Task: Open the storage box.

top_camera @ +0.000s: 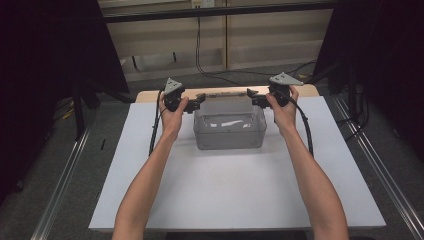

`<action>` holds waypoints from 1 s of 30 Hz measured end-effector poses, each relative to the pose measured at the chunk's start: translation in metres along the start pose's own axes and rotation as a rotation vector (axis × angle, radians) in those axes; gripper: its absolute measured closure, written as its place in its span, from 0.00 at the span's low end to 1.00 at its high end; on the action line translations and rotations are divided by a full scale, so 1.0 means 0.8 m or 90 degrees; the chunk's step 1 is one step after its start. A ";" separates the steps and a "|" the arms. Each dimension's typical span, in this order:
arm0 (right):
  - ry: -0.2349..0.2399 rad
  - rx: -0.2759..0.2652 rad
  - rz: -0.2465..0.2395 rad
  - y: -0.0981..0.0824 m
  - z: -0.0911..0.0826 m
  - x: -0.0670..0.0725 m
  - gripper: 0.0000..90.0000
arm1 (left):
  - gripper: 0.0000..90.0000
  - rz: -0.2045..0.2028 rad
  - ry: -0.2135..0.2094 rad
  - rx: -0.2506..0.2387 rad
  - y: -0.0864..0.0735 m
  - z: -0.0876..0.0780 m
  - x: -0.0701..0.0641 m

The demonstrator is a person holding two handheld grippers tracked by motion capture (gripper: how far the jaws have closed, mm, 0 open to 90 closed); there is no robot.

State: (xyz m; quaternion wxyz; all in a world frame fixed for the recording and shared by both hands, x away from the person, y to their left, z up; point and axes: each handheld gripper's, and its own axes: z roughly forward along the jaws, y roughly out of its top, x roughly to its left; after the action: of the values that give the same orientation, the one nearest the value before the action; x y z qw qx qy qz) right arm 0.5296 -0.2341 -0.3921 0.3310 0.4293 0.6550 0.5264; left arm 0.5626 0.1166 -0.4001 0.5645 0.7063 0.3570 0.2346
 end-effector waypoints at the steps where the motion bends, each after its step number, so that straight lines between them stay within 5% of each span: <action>1: -0.003 0.001 -0.003 -0.001 -0.002 0.002 0.02 | 0.03 0.002 0.001 -0.002 0.000 -0.003 -0.001; 8: -0.018 -0.010 0.002 -0.007 -0.016 0.009 0.00 | 0.03 0.010 -0.010 -0.022 -0.006 -0.025 -0.010; 12: -0.022 -0.020 -0.008 -0.008 -0.029 0.016 0.00 | 0.03 0.030 0.009 -0.026 -0.014 -0.038 -0.020; 18: -0.036 -0.024 -0.027 -0.012 -0.046 0.022 0.00 | 0.03 0.003 0.009 -0.047 -0.022 -0.058 -0.026; 22: -0.036 -0.029 -0.033 -0.015 -0.063 0.028 0.00 | 0.03 0.035 0.006 -0.051 -0.018 -0.077 -0.031; 30: -0.049 -0.037 -0.051 -0.017 -0.088 0.031 0.00 | 0.04 0.032 0.023 -0.075 -0.016 -0.104 -0.035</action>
State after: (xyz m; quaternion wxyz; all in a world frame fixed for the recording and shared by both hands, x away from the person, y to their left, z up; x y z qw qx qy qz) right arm 0.4537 -0.2413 -0.3891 0.3891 0.4128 0.6428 0.5148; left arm 0.4809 0.1491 -0.3895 0.5923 0.6763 0.3348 0.2823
